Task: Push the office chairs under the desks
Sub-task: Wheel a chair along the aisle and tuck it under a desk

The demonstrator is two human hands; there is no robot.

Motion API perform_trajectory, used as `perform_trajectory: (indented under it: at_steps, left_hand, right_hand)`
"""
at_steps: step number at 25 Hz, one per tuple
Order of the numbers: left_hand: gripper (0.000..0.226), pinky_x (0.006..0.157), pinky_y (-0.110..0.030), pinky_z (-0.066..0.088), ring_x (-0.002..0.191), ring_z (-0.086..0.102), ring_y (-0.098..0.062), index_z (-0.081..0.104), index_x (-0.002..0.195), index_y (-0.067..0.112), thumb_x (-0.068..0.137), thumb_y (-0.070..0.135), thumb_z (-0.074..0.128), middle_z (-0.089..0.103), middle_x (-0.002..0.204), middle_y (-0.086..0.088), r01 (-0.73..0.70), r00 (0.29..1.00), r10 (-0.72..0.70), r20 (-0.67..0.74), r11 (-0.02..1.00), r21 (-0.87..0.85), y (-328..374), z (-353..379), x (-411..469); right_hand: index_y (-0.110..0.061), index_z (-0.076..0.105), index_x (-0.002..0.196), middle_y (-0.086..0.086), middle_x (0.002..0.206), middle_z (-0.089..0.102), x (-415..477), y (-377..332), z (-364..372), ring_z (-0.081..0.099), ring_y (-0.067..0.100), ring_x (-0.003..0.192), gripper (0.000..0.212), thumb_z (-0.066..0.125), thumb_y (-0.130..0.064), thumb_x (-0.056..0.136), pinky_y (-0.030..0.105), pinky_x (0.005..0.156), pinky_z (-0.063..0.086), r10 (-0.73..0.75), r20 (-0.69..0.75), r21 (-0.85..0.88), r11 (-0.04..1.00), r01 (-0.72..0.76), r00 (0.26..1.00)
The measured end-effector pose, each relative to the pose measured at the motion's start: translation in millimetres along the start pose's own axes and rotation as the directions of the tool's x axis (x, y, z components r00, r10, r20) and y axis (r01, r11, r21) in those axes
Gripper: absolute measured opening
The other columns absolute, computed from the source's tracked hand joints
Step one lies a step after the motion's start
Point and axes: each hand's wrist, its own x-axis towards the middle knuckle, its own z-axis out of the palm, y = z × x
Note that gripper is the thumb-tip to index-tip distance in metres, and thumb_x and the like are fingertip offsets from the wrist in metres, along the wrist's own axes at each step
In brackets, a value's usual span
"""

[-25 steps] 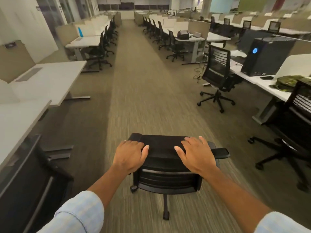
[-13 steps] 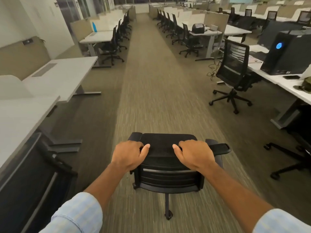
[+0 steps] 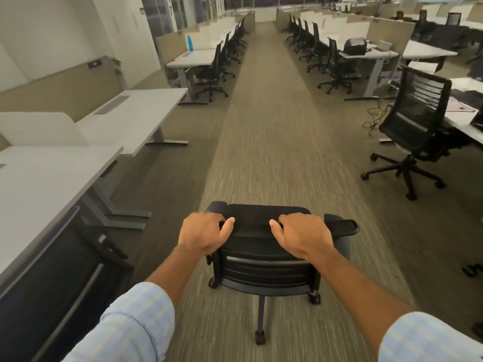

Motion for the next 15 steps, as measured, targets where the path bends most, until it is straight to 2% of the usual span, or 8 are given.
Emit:
perform_trajectory:
  at_steps: [3,6,8,10,12,15]
  left_hand:
    - [0.067,0.058,-0.035,0.041,0.061,0.058,-0.018,0.064,0.073,0.026,0.101,0.068,0.019,0.064,0.066,0.005,0.033,0.999,-0.033,0.007,0.999,0.000,-13.4,5.5,29.0]
    - [0.072,0.064,-0.037,0.051,0.067,0.065,-0.021,0.072,0.080,0.024,0.102,0.067,0.020,0.068,0.070,0.003,0.066,0.998,-0.066,0.012,0.998,0.010,-30.7,12.4,62.3]
    - [0.069,0.065,-0.037,0.049,0.068,0.064,-0.022,0.074,0.082,0.024,0.105,0.065,0.024,0.067,0.071,0.003,0.082,0.997,-0.081,-0.003,0.996,0.024,-41.7,17.4,88.5]
    - [0.066,0.063,-0.036,0.041,0.063,0.059,-0.021,0.074,0.080,0.023,0.107,0.063,0.028,0.062,0.067,0.004,0.100,0.994,-0.098,-0.041,0.994,0.039,-53.4,24.9,115.0]
    - [0.070,0.063,-0.035,0.038,0.060,0.057,-0.018,0.073,0.078,0.023,0.105,0.065,0.024,0.060,0.063,0.006,0.105,0.994,-0.103,-0.040,0.993,0.053,-67.1,29.9,144.2]
    - [0.078,0.067,-0.036,0.039,0.061,0.060,-0.015,0.072,0.076,0.024,0.100,0.069,0.012,0.062,0.063,0.006,0.131,0.991,-0.131,-0.012,0.991,0.026,-91.2,37.2,191.7]
  right_hand:
    - [-0.026,0.052,0.084,-0.005,0.075,0.061,38.7,4.2,9.0,0.062,0.022,0.068,0.056,0.017,-0.062,0.109,0.041,0.064,0.048,-0.028,0.002,0.001,1.000,0.028,1.000]
    - [-0.026,0.053,0.082,-0.006,0.071,0.059,82.1,8.3,20.3,0.059,0.020,0.064,0.062,0.009,-0.064,0.105,0.040,0.060,0.045,-0.061,-0.017,-0.001,0.998,0.061,0.998]
    - [-0.027,0.052,0.079,-0.007,0.068,0.056,116.0,12.4,26.4,0.057,0.019,0.062,0.065,0.004,-0.065,0.102,0.039,0.059,0.042,-0.074,-0.021,0.010,0.997,0.074,0.997]
    - [-0.027,0.055,0.079,-0.007,0.069,0.058,151.5,16.6,34.5,0.059,0.018,0.062,0.067,0.004,-0.065,0.102,0.040,0.060,0.049,-0.083,-0.012,0.014,0.996,0.083,0.996]
    - [-0.028,0.055,0.079,-0.007,0.067,0.057,188.0,20.2,42.5,0.059,0.017,0.061,0.067,0.005,-0.065,0.102,0.041,0.061,0.051,-0.095,-0.012,0.016,0.995,0.095,0.995]
    - [-0.029,0.055,0.079,-0.008,0.067,0.056,247.5,24.6,54.2,0.058,0.017,0.062,0.065,0.006,-0.065,0.101,0.039,0.059,0.042,-0.118,-0.007,0.014,0.993,0.118,0.993]
